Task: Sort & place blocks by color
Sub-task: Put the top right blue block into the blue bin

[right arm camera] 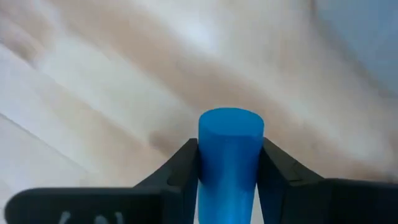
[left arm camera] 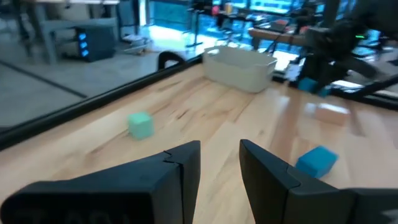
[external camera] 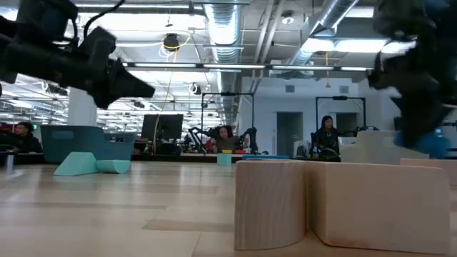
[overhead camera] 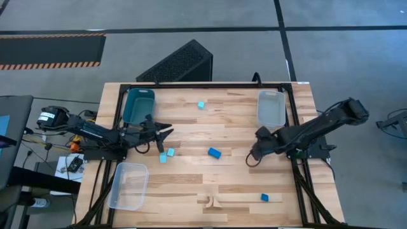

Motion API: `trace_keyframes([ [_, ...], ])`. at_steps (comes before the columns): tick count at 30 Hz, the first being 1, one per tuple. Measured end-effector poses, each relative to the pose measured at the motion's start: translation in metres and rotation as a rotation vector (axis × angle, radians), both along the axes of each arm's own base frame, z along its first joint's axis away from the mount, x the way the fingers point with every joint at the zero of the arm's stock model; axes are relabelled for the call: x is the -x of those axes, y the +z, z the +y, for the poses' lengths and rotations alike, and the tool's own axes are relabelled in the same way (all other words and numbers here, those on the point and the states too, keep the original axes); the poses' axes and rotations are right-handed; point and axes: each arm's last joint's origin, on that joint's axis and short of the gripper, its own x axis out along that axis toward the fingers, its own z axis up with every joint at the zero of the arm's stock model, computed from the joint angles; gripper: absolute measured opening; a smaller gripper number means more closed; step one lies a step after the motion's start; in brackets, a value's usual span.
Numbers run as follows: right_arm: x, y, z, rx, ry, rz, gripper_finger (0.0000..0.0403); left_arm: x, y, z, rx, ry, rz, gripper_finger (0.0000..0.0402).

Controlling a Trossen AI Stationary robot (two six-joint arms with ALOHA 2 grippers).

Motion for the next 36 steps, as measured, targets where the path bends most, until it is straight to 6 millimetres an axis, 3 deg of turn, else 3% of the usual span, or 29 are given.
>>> trace_keyframes([
  [4,-0.012,0.017,-0.003,0.16,0.076,-0.24,0.0137,-0.011,0.012,-0.003,-0.057,-0.075,-0.012,0.0132],
  [10,-0.054,0.041,-0.002,0.317,0.28,-0.578,0.0134,-0.039,0.019,-0.012,-0.232,-0.274,-0.051,0.0188],
  [14,-0.082,0.049,0.007,0.389,0.578,-0.748,0.0139,-0.07,0.021,-0.019,-0.342,-0.337,-0.084,0.0209],
  [19,-0.106,0.048,0.019,0.51,0.85,-0.914,0.0134,-0.114,0.017,-0.028,-0.282,-0.398,-0.131,0.0227],
  [26,-0.116,0.045,0.023,0.519,0.945,-1.019,0.0138,-0.162,0.009,-0.037,-0.257,-0.497,-0.125,0.0241],
  [36,-0.116,0.047,0.025,0.499,0.989,-1.052,0.0142,-0.18,0.024,-0.042,-0.223,-0.691,-0.204,0.0242],
])
